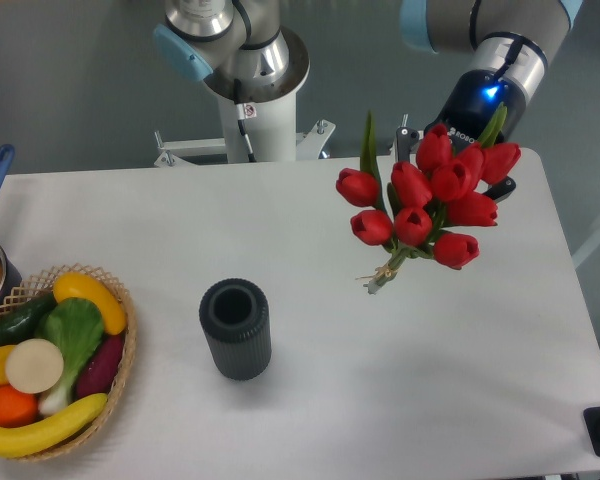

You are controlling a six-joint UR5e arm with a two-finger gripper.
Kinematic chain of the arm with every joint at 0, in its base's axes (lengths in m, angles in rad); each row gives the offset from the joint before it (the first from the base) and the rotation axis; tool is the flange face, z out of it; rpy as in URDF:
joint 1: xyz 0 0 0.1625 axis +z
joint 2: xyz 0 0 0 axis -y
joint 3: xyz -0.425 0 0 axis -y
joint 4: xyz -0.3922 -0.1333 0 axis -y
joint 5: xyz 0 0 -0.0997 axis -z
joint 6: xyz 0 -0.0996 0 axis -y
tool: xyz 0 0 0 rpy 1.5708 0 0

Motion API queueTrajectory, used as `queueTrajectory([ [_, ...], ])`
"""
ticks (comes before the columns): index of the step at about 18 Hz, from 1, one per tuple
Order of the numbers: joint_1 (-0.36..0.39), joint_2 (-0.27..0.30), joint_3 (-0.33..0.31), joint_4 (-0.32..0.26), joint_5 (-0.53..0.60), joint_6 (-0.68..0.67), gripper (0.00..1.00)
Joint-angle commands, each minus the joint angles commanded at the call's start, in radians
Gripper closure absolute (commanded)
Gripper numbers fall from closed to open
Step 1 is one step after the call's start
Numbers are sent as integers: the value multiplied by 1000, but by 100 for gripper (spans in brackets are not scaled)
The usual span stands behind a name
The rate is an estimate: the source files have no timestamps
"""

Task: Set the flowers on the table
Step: 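Hold the red tulip bunch by the stems with the gripper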

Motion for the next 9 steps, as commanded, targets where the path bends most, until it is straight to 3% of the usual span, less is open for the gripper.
queueTrajectory([
  [5, 8, 9, -22, 0, 11, 43, 74],
  [7, 46, 31, -25, -3, 21, 45, 74],
  [9, 52, 47, -23, -5, 146, 48, 74],
])
